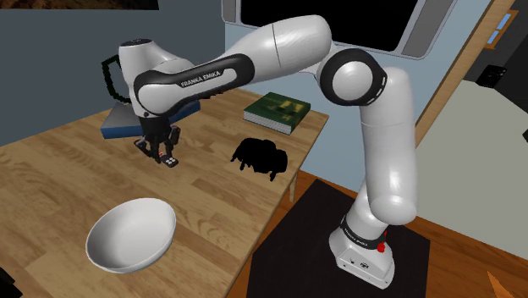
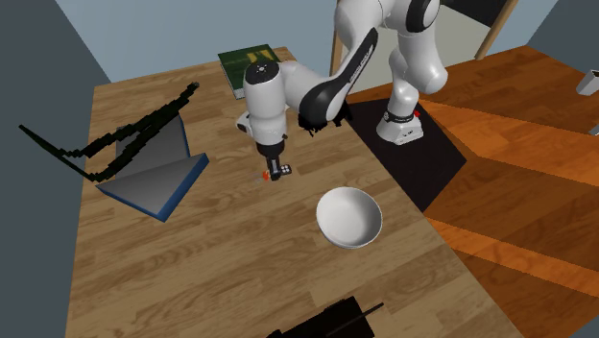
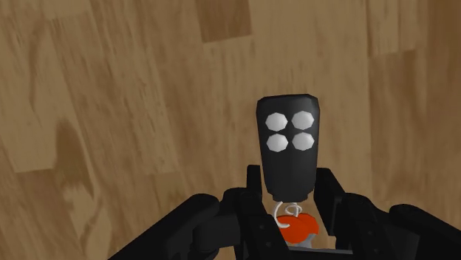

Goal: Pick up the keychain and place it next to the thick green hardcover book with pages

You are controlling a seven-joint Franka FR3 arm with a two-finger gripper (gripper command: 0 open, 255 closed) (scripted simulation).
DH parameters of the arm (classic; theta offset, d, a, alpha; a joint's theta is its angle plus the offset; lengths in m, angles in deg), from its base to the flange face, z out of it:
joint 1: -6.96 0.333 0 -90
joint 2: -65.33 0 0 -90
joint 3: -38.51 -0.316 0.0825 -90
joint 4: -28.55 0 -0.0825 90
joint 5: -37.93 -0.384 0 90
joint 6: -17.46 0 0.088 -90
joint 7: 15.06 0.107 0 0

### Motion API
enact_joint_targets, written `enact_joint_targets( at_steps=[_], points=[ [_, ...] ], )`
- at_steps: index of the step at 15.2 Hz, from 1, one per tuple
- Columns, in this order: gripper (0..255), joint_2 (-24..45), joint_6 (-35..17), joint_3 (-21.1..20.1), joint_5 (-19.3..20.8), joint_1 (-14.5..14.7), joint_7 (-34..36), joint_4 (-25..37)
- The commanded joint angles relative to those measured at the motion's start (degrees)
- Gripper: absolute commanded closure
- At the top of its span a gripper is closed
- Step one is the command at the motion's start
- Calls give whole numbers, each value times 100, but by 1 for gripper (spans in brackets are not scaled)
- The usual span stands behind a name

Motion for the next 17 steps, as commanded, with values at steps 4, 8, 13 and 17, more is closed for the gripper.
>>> enact_joint_targets(
  at_steps=[4,8,13,17],
  points=[
    [255,-103,339,-22,-43,3,-31,238],
    [255,-150,622,-34,-66,13,-55,479],
    [255,-701,391,43,-251,-420,-524,-261],
    [255,-1149,185,171,-415,-806,-1031,-875]
  ],
)
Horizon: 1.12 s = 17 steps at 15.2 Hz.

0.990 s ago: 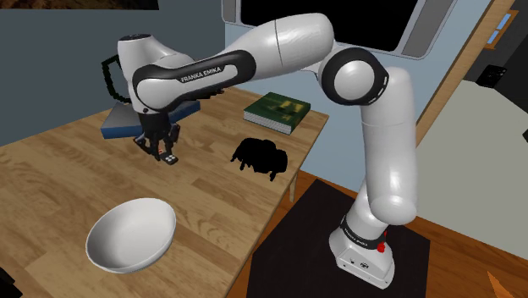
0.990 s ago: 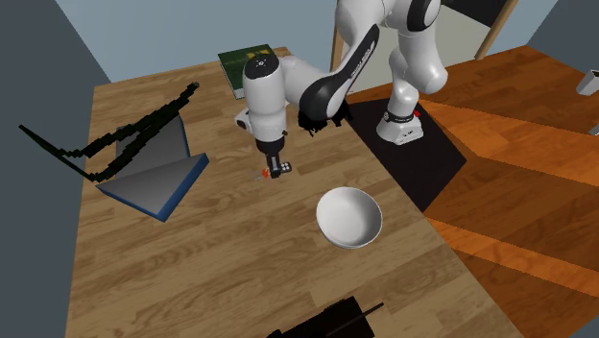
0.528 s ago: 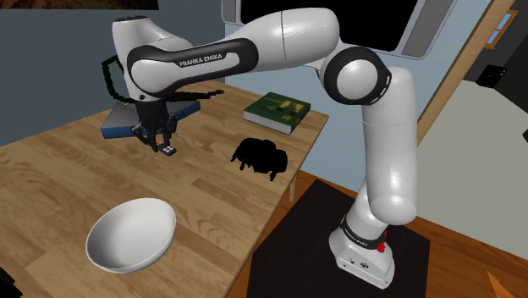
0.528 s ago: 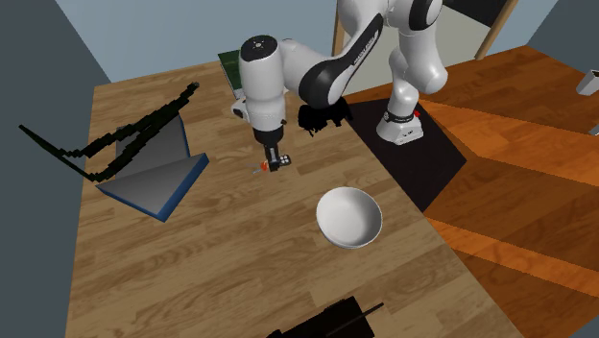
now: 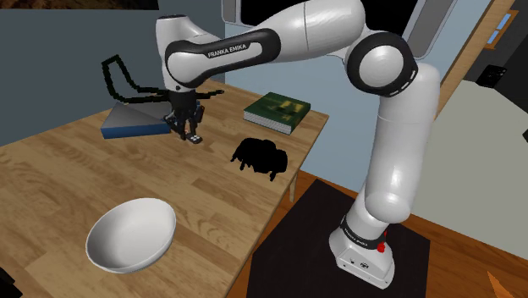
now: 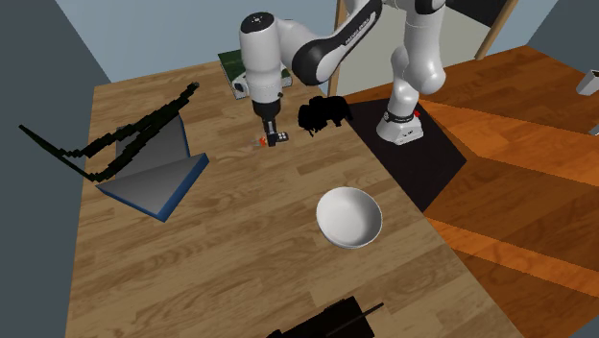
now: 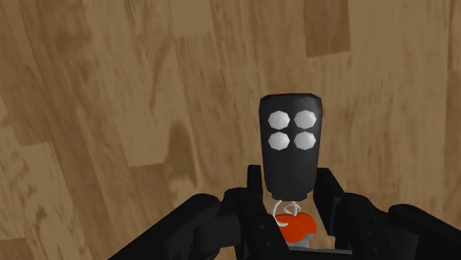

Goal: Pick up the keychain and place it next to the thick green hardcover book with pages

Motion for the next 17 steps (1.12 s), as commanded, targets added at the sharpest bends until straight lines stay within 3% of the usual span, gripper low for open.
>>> enact_joint_targets(
  at_steps=[1,9,17],
  points=[
    [255,-157,-76,70,-62,-169,-250,-217],
    [255,-748,-310,447,-286,-832,-1327,-984],
    [255,-997,-407,899,-397,-1433,-2413,-1297]
  ],
)
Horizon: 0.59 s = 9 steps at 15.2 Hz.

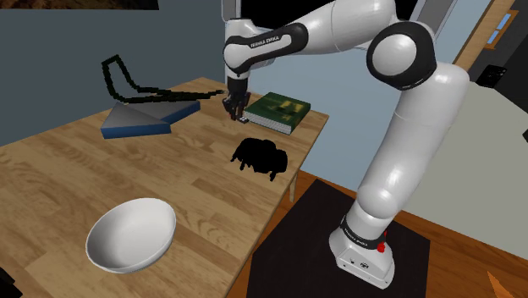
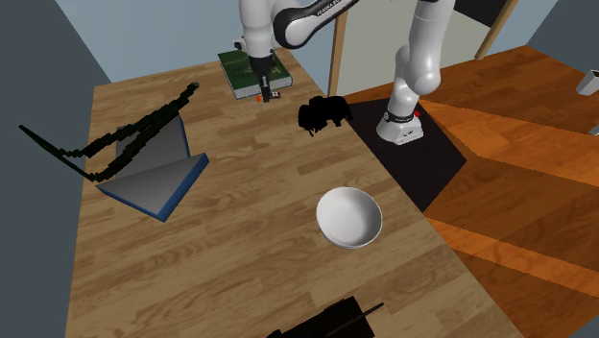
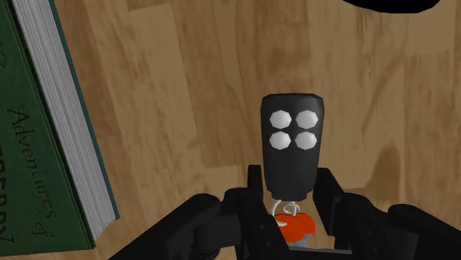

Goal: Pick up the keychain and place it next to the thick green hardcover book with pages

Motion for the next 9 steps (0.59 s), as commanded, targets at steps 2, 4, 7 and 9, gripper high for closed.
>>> enact_joint_targets(
  at_steps=[2,4,7,9],
  points=[
    [255,-54,-1,165,-31,-206,-392,-43],
    [255,-42,-2,284,-45,-350,-660,-27],
    [255,3,-148,307,-42,-378,-706,-127],
    [255,47,-293,308,-36,-377,-701,-228]
  ],
)
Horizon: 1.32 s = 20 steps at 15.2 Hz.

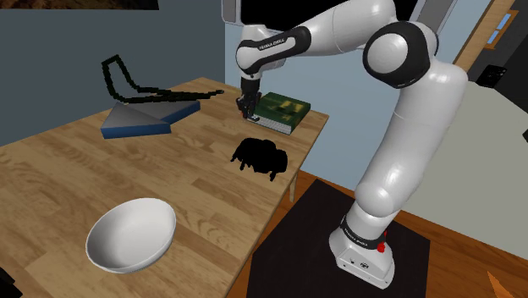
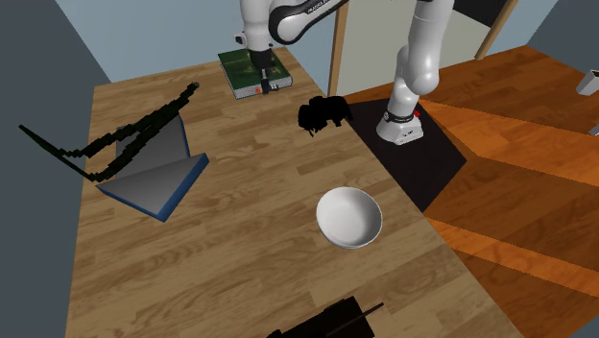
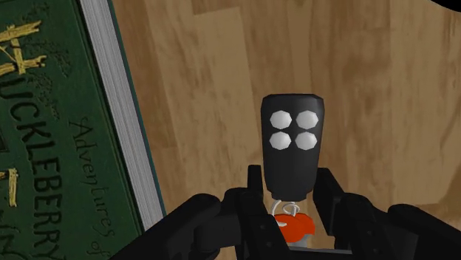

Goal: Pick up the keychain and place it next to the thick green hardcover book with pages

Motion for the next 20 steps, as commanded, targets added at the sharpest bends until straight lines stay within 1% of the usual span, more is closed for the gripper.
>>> enact_joint_targets(
  at_steps=[1,17,20],
  points=[
    [255,17,-154,3,3,-3,-3,-135],
    [255,556,-1301,17,82,7,63,-745],
    [255,556,-1301,18,82,7,63,-745]
  ],
)
